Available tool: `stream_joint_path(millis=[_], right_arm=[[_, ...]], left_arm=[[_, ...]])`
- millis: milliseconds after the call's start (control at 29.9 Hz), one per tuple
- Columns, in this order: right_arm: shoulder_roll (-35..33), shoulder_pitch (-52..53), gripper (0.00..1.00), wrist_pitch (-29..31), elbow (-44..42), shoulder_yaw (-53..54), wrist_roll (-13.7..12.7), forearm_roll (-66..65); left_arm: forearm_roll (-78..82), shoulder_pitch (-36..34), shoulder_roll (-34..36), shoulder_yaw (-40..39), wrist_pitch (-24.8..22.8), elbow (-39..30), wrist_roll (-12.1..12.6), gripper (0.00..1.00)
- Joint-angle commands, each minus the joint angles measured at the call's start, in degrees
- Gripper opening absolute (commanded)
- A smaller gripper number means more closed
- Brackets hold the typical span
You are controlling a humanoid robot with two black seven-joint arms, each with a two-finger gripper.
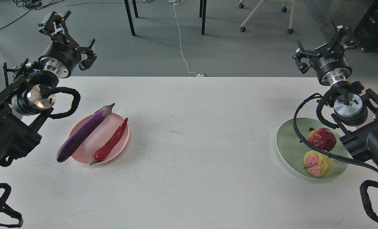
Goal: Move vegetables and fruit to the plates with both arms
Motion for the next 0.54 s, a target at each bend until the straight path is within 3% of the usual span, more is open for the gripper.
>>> stream_joint_path(millis=[0, 502], right_arm=[[0.57, -0.49, 0.99, 0.07, -0.34, -0.04, 0.30, 0.02], [-0.04, -4.18, 0.99, 3.67, -0.08, -0.04, 2.15, 0.02]], left_arm=[[-2.77, 1.66, -1.01, -0.05, -3.43, 3.49, -0.43, 0.97], [-4.44, 5.26, -3.48, -0.40, -3.79, 3.67, -1.13, 0.98]])
